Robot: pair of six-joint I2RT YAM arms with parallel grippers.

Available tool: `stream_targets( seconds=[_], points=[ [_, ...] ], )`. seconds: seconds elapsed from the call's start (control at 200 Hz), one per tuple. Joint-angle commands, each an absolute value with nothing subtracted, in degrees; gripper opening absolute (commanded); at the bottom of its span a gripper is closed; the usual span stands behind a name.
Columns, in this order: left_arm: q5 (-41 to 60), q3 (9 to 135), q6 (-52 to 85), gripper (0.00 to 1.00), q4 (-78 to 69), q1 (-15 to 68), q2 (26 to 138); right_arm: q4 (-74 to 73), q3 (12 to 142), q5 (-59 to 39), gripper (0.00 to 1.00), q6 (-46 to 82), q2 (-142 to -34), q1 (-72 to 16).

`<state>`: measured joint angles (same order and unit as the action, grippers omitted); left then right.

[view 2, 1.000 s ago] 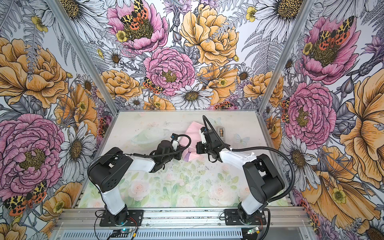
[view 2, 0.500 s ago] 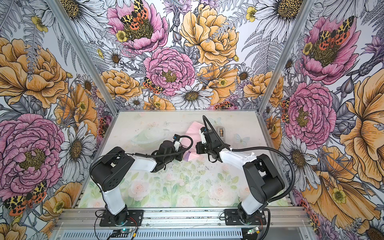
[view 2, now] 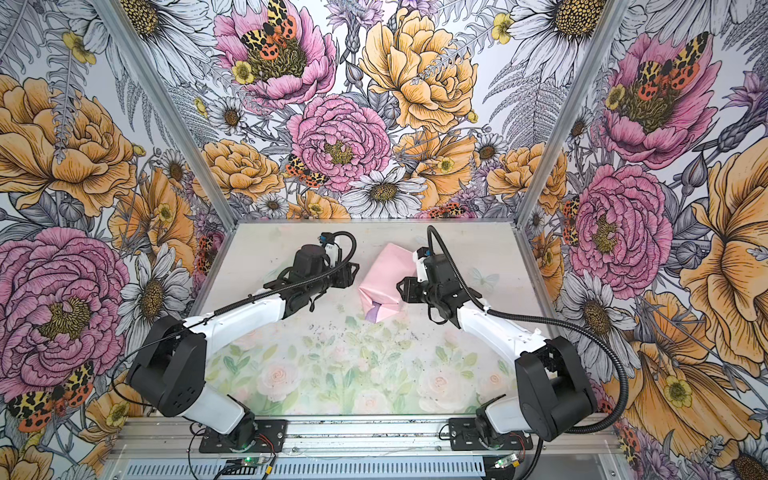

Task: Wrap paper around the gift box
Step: 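Release the flap and draw both grippers back from the box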

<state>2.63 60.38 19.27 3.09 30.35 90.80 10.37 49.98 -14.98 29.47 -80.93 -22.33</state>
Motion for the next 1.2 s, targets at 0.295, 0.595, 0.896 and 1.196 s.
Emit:
stream_targets(
  seconds=[0.295,0.595,0.896,1.196],
  points=[
    [17.4,74.9,22.9,0.60,11.1,29.2,109.4,12.8,57.7,-22.5,0.50,31.0,-93.1,-19.0],
    [18.7,70.9,24.3,0.58,8.2,30.7,107.8,12.9,60.2,-26.0,0.42,29.6,-97.4,-19.0],
    [17.2,62.1,26.1,0.58,4.1,33.4,99.6,12.9,59.5,-28.0,0.40,27.9,-97.9,-20.5],
    [7.4,51.5,25.4,0.58,2.4,34.2,88.2,14.1,59.6,-26.3,0.45,26.4,-96.0,-20.8]
  ],
)
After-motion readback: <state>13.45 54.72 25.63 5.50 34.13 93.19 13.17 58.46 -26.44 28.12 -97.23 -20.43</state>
